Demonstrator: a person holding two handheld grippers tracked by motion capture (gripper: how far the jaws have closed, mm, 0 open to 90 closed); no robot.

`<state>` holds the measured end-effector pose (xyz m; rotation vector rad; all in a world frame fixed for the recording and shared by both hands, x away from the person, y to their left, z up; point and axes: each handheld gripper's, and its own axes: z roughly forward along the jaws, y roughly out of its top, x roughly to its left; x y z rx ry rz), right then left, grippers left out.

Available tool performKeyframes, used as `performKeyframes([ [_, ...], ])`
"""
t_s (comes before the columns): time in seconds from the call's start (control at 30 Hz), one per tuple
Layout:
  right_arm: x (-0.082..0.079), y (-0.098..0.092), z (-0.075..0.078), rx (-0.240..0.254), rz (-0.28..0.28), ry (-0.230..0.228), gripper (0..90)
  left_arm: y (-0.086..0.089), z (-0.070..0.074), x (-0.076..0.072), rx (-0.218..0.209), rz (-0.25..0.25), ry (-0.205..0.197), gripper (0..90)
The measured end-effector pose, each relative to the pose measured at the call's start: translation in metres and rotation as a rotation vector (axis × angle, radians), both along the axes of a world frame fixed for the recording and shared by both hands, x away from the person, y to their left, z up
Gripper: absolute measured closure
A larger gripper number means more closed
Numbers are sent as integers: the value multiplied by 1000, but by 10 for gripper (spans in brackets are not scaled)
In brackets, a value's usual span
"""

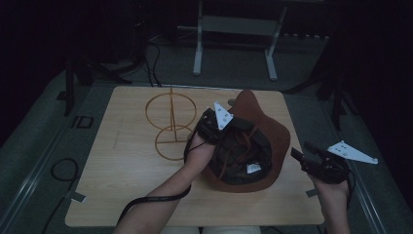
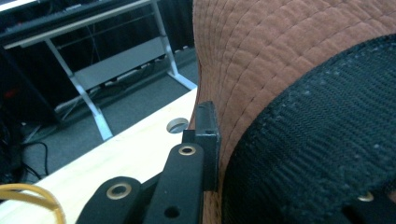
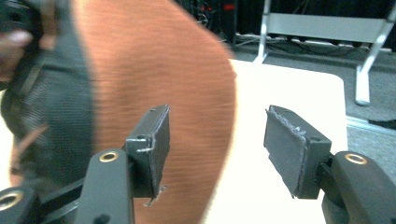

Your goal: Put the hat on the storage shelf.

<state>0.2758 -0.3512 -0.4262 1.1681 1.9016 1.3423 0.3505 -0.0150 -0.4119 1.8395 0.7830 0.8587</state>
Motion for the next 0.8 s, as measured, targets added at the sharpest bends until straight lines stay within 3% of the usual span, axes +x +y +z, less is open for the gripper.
performKeyframes([
  [0.13,6,-11,-3,-5,-32,12,422,6,3,-9,-11,-39,-19,870],
  [0.27,10,-17,-2,10,-27,13,425,14,6,-17,-27,-125,-35,870],
  [0.37,10,-16,2,16,-8,2,434,18,7,-21,-40,-221,-48,869],
  [0.6,13,-2,6,6,55,-11,476,21,9,-25,-60,-374,-82,869],
  [0.67,15,2,5,11,68,-9,494,22,9,-26,-87,-450,-91,868],
  [0.8,13,13,2,45,161,-17,500,22,9,-28,-107,-520,-118,868],
])
